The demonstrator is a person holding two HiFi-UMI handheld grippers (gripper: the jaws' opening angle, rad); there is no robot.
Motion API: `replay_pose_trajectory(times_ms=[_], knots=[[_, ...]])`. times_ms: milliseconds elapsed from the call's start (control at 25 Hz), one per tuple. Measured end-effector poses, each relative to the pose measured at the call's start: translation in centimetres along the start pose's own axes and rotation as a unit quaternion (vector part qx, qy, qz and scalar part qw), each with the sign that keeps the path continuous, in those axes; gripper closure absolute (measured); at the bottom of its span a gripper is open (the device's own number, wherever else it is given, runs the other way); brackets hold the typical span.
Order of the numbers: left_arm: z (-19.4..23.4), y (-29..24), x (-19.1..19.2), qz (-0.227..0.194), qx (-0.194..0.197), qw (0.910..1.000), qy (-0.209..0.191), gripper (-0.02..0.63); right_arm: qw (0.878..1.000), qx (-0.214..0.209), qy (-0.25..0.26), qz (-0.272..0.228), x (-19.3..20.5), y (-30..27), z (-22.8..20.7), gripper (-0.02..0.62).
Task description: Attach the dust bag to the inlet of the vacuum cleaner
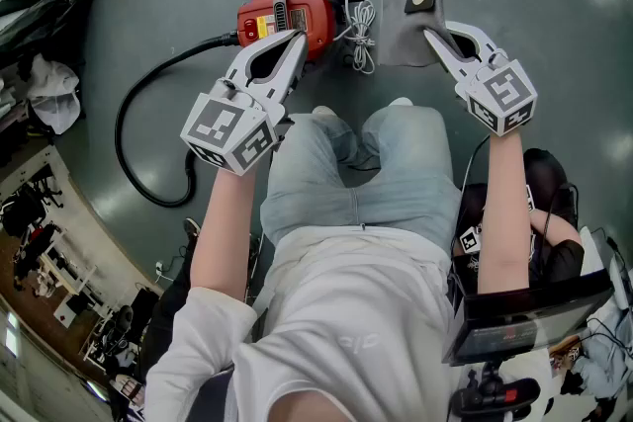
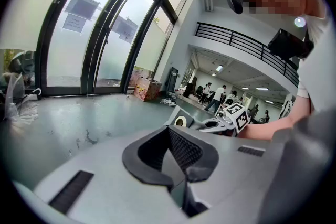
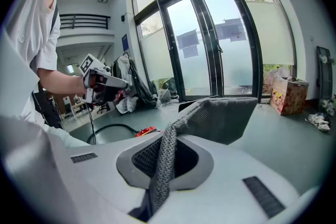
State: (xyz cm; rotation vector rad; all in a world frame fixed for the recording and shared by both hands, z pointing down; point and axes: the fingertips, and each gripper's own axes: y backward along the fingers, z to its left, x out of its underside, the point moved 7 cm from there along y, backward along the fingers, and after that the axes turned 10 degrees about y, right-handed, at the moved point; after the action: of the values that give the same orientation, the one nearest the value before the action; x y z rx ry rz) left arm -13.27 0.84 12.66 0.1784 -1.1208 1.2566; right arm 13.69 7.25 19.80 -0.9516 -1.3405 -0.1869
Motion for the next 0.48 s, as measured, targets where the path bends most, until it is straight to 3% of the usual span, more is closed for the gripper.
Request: replay_pose_trajectory(times_ms=[280,480], knots=[[6.6,-5.4,6.5,-0.014,-0.003,0.9999,-0.002,0.6,0.999,-0.002,0.035,0.036,8.5,-6.9,-3.0,0.58],[10.3,-9.5,10.5,-0.017,0.024,0.9995,0.011,0.6,0.995,-0.022,0.067,0.068,15.0,-11.3,-3.9,0.58]])
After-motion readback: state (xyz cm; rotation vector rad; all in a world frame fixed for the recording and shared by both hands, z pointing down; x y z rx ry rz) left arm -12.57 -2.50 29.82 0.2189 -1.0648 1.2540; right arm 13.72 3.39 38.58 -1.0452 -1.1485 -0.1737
